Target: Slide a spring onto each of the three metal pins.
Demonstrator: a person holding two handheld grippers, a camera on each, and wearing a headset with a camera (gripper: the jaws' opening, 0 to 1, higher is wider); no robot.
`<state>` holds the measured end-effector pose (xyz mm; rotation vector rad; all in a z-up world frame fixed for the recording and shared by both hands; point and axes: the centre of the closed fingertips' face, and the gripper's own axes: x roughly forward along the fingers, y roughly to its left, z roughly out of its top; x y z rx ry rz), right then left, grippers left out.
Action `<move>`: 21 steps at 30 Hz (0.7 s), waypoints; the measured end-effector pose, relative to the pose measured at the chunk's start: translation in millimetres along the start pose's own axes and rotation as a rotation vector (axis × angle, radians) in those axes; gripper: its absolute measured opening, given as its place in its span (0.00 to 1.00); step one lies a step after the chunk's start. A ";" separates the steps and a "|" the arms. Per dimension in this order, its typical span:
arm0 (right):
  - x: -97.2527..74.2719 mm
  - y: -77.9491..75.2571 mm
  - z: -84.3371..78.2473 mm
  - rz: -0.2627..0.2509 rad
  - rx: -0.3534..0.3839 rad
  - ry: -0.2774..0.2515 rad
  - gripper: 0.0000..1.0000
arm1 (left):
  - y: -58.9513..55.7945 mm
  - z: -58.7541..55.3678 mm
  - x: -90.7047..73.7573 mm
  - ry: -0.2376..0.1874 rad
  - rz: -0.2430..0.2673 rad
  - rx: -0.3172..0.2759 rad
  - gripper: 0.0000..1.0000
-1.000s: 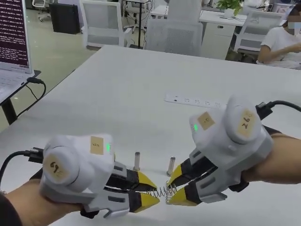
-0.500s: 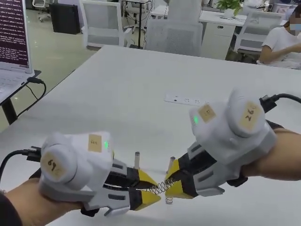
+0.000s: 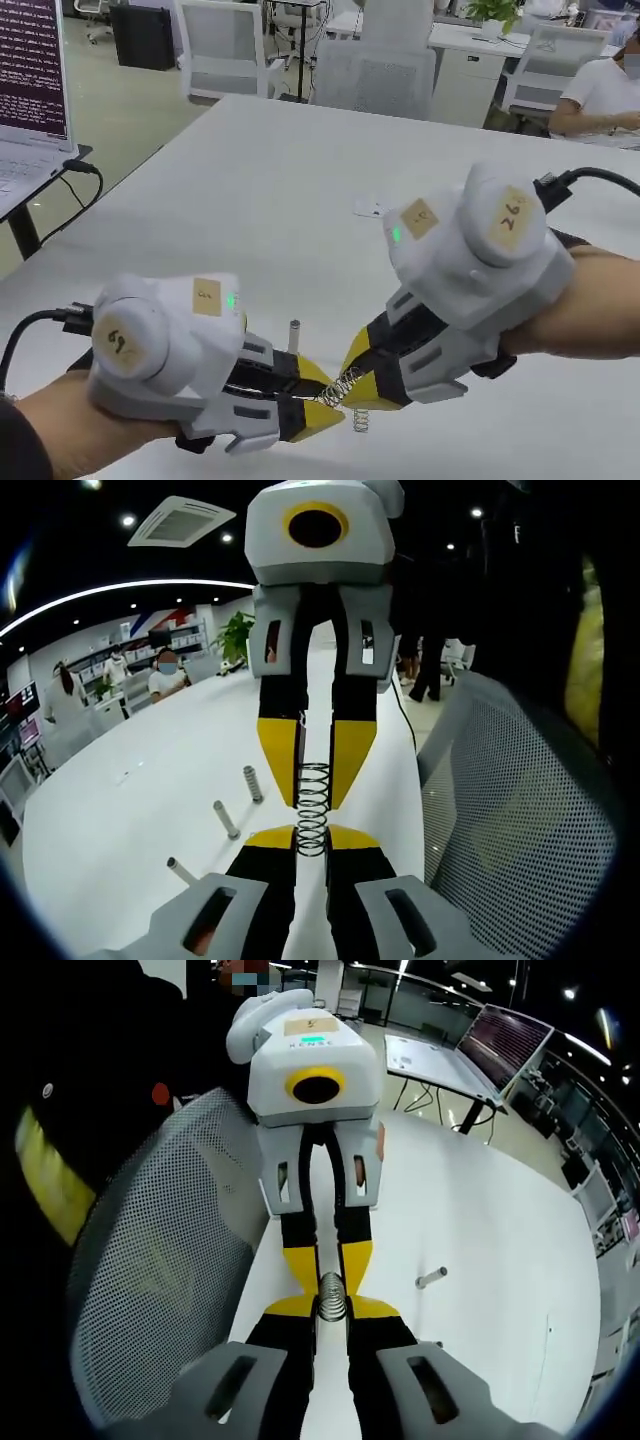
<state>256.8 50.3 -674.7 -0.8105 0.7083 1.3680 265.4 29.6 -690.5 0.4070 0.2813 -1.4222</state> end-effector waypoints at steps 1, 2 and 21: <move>0.3 -0.1 0.3 0.001 -0.004 0.005 0.08 | 0.0 -0.1 0.1 0.001 0.000 0.000 0.03; 0.4 -0.4 0.3 0.002 -0.007 0.011 0.08 | 0.3 -0.1 0.2 0.002 0.002 0.003 0.03; 1.4 -2.9 4.9 0.009 -0.013 0.051 0.08 | 1.8 1.6 4.8 -0.007 -0.005 0.006 0.03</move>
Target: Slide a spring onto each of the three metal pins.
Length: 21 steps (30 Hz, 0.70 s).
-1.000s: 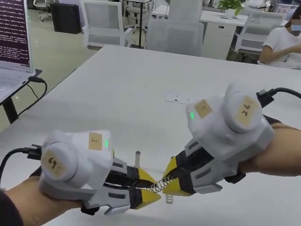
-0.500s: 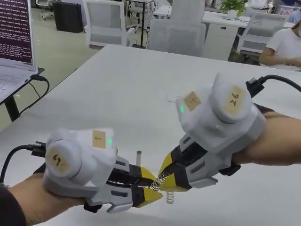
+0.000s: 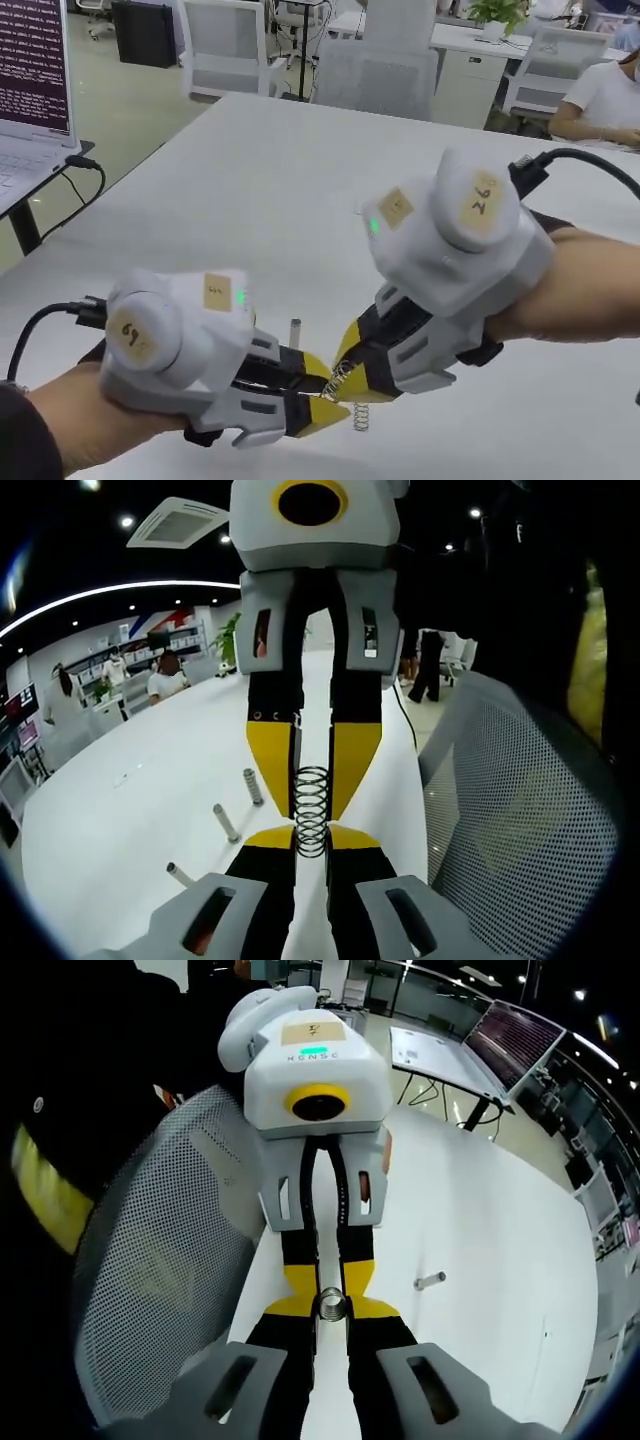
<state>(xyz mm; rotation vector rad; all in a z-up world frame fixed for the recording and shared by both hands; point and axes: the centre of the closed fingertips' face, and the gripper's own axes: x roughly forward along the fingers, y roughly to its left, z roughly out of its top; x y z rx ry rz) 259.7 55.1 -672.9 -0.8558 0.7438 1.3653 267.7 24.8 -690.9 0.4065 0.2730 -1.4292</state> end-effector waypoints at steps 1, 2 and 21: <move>0.2 -0.5 -0.4 -0.001 -0.003 0.005 0.08 | 0.8 0.0 0.7 0.003 0.003 0.006 0.03; 0.5 -0.8 -0.8 -0.001 -0.004 0.009 0.08 | 1.3 -0.2 0.9 0.006 0.003 0.007 0.03; -2.4 -7.9 -5.7 -0.002 -0.017 0.041 0.08 | 5.3 -0.2 -3.8 -0.016 0.016 -0.046 0.13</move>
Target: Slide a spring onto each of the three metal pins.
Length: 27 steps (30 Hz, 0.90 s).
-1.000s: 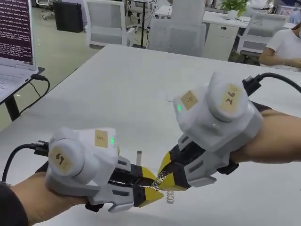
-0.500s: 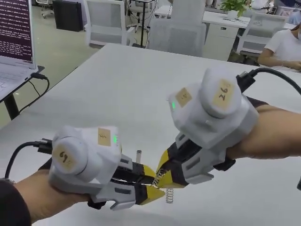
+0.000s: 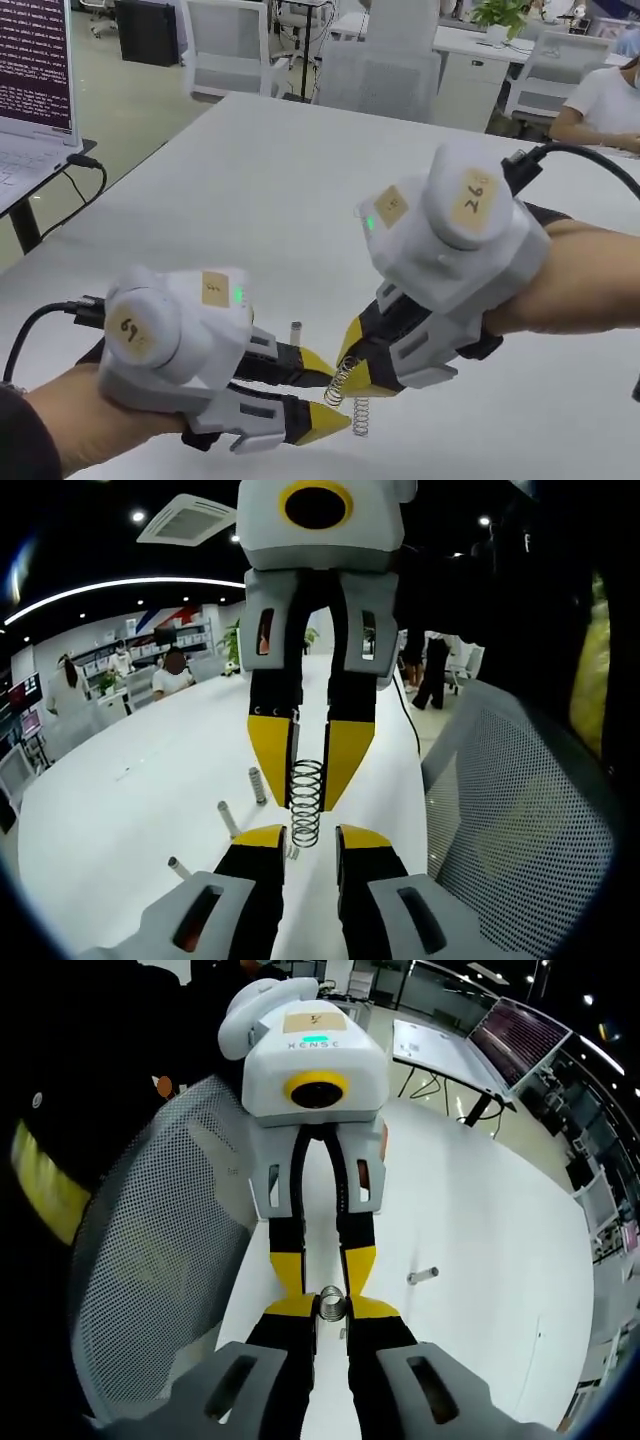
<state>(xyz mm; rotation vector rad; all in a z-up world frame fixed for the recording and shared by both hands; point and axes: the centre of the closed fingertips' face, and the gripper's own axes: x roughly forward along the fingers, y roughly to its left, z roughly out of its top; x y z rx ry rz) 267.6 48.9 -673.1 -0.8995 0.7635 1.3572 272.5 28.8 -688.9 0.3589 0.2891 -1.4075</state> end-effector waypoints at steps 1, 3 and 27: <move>-0.6 -0.7 -1.4 -0.002 0.003 0.002 0.08 | 0.9 -0.1 -0.9 -0.002 0.003 -0.006 0.13; -1.5 -1.9 -3.4 -0.006 0.004 0.005 0.08 | 2.0 -0.3 -2.1 -0.006 0.007 -0.013 0.15; -11.7 -18.8 -14.8 -0.049 0.048 -0.002 0.08 | 24.7 -11.8 -38.5 -0.064 0.153 -0.145 0.36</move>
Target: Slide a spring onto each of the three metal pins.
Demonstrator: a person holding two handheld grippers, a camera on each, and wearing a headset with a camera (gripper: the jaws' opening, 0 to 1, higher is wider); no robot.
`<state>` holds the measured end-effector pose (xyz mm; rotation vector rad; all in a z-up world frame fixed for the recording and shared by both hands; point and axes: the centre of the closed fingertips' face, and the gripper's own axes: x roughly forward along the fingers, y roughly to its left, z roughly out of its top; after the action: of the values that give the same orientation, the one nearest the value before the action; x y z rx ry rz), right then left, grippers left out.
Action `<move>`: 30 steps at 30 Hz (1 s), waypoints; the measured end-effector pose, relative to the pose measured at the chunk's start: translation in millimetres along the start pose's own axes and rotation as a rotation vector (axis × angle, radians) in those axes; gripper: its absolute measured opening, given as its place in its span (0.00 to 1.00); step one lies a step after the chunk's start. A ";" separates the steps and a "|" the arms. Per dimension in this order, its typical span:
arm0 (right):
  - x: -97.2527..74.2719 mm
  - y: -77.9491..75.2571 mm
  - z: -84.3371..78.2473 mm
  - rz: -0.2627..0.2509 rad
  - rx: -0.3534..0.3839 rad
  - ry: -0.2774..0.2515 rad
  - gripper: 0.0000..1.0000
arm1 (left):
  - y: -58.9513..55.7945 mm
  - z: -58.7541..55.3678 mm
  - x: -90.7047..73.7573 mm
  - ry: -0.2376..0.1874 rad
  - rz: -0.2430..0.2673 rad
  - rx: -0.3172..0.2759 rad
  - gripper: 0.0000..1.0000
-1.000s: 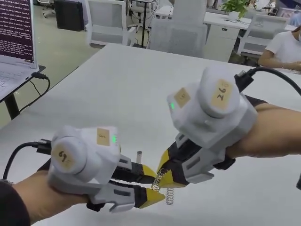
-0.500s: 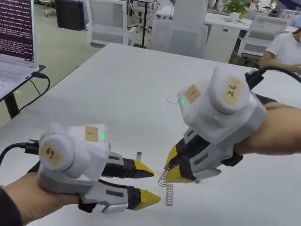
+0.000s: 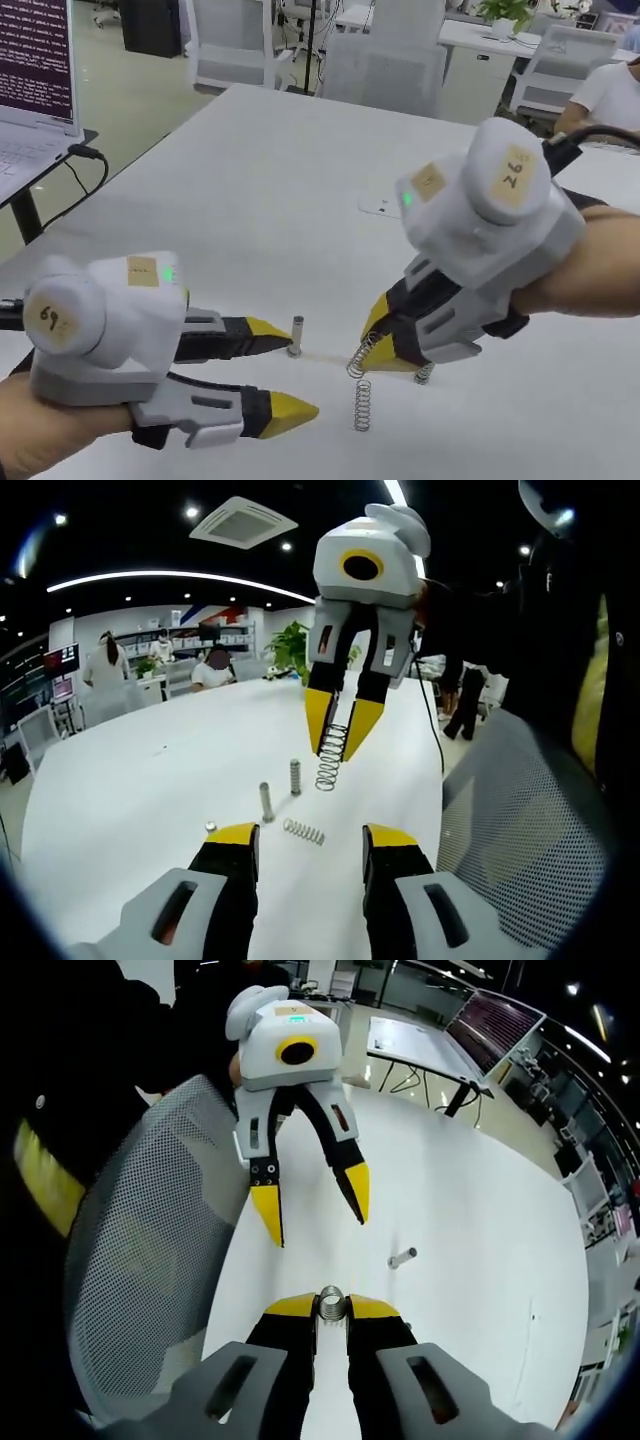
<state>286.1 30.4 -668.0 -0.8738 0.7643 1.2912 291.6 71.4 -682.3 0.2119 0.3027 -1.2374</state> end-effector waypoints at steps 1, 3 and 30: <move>-0.4 -0.7 -0.6 -0.001 0.002 0.000 0.08 | 1.0 0.4 -2.0 -0.003 0.008 -0.004 0.37; -1.2 -2.3 -1.6 -0.004 0.005 0.000 0.08 | 2.1 0.6 -4.8 -0.004 0.016 -0.007 0.37; -13.3 -51.5 -21.4 -0.064 0.056 0.038 0.08 | -0.2 -1.1 -38.7 -0.042 0.114 -0.057 0.46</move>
<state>335.5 2.1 -660.8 -0.8730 0.7933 1.1943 279.9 106.3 -670.3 0.1520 0.2855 -1.1179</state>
